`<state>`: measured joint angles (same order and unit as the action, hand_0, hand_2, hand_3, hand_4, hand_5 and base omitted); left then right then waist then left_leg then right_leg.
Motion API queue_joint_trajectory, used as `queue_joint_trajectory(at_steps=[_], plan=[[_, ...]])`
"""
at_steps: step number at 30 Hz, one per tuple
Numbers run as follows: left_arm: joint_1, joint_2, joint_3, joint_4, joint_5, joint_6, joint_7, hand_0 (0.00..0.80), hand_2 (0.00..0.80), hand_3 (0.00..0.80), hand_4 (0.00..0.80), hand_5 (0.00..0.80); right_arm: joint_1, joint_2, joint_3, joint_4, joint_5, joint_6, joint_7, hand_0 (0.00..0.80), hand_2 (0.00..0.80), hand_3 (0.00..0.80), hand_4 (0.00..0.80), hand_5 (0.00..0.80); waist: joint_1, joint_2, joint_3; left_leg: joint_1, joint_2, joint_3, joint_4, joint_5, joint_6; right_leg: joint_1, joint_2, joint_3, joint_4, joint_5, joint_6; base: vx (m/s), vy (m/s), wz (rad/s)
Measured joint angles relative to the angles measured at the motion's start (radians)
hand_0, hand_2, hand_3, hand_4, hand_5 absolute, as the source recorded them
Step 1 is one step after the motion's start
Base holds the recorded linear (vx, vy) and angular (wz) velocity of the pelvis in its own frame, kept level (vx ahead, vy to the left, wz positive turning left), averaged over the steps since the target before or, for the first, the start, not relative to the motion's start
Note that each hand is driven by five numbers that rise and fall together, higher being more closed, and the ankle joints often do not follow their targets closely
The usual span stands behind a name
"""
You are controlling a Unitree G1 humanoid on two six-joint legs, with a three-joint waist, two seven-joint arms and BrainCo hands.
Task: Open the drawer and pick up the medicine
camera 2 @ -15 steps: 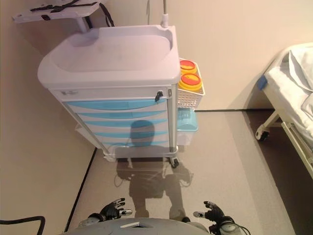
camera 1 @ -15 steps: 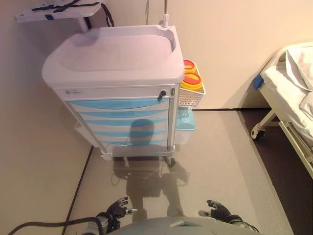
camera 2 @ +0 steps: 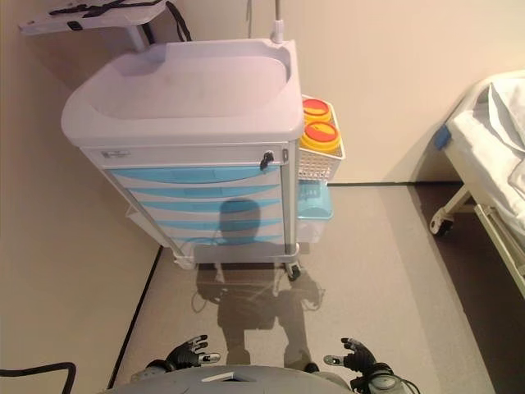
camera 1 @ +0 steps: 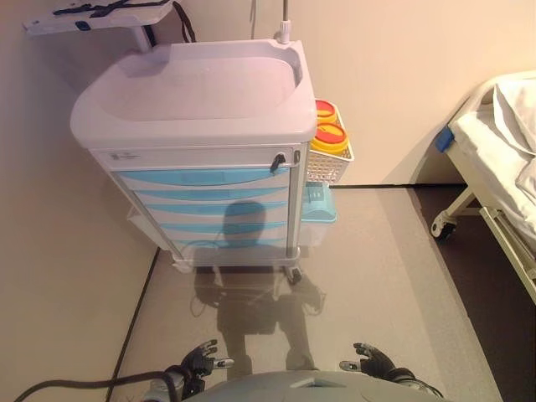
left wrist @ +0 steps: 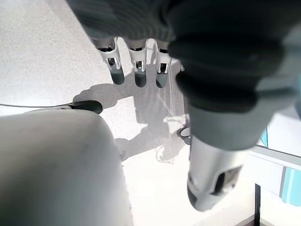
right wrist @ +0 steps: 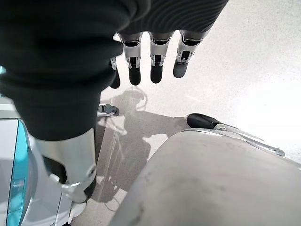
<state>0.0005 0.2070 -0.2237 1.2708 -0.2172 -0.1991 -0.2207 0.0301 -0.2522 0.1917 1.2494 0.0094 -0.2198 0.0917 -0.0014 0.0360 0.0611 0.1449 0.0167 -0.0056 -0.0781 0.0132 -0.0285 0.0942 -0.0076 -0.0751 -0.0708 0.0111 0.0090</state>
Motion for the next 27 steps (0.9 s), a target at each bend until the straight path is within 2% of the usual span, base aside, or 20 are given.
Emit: queue_joint_trajectory(at_steps=[6,9,11,15,17,23,27], plan=[[0.0,0.002,0.025,0.0,-0.059,-0.003,-0.005,0.0,0.0,0.0,0.0,0.0,0.003,0.0,0.0,0.0,0.001,-0.004,0.004,0.0,0.0,0.0,0.0,0.0,-0.002,-0.004,0.011,-0.003,0.0,0.008,0.002,-0.005,0.0,-0.005,0.001,0.011,0.005,-0.001,0.0,0.106,0.03,-0.04],[-0.01,0.002,0.025,0.0,-0.069,-0.025,-0.01,0.0,0.0,0.0,0.0,0.0,-0.011,-0.003,0.0,-0.001,0.002,-0.011,0.006,0.0,0.0,0.0,0.0,0.0,-0.004,0.001,0.021,-0.037,-0.001,0.026,0.024,-0.008,0.002,-0.058,0.001,0.026,0.045,-0.005,-0.001,-0.054,0.053,-0.17],[-0.048,0.006,0.024,-0.001,-0.114,-0.042,-0.014,0.0,0.0,0.0,0.0,0.0,-0.044,-0.007,0.007,-0.002,0.006,-0.02,0.009,0.0,0.0,0.0,0.0,0.0,-0.006,-0.008,0.054,-0.096,-0.004,0.039,0.065,-0.015,0.004,-0.133,-0.004,0.04,0.1,-0.007,-0.005,-0.295,0.06,-0.22],[-0.218,0.036,0.021,-0.005,-0.216,-0.102,-0.023,0.0,0.0,0.0,0.0,0.0,-0.176,-0.019,0.031,-0.012,0.051,-0.044,0.008,0.0,0.0,0.0,0.0,0.0,-0.013,-0.053,0.179,-0.283,-0.02,0.062,0.194,-0.024,0.013,-0.338,-0.026,0.043,0.261,-0.02,-0.005,-0.268,0.054,-0.17],[-0.275,0.055,0.014,-0.031,-0.249,-0.145,-0.024,0.0,0.0,0.0,0.0,0.0,-0.223,-0.019,0.044,-0.029,0.081,-0.059,0.003,0.0,0.0,0.0,0.0,0.0,-0.013,-0.085,0.22,-0.354,-0.022,0.093,0.258,-0.042,0.02,-0.421,-0.027,0.073,0.317,-0.026,0.002,-0.142,0.073,-0.31],[-0.388,0.063,0.016,-0.163,-0.395,-0.212,-0.032,0.0,0.0,0.0,0.0,0.0,-0.283,-0.041,0.061,-0.119,0.167,-0.061,-0.009,0.0,0.0,0.0,0.0,0.0,-0.051,-0.12,0.319,-0.574,-0.014,0.127,0.464,-0.105,0.03,-0.613,-0.02,0.124,0.421,-0.019,0.013,-0.155,0.056,-0.22],[-0.471,0.094,0.028,-0.251,-0.576,-0.216,-0.08,0.0,0.0,0.0,0.0,0.0,-0.286,-0.05,0.064,-0.141,0.177,-0.044,-0.021,0.0,0.0,0.0,0.0,0.0,-0.074,-0.139,0.356,-0.686,-0.002,0.142,0.581,-0.149,0.04,-0.703,-0.01,0.146,0.467,-0.01,0.02,-0.087,0.029,-0.19]])
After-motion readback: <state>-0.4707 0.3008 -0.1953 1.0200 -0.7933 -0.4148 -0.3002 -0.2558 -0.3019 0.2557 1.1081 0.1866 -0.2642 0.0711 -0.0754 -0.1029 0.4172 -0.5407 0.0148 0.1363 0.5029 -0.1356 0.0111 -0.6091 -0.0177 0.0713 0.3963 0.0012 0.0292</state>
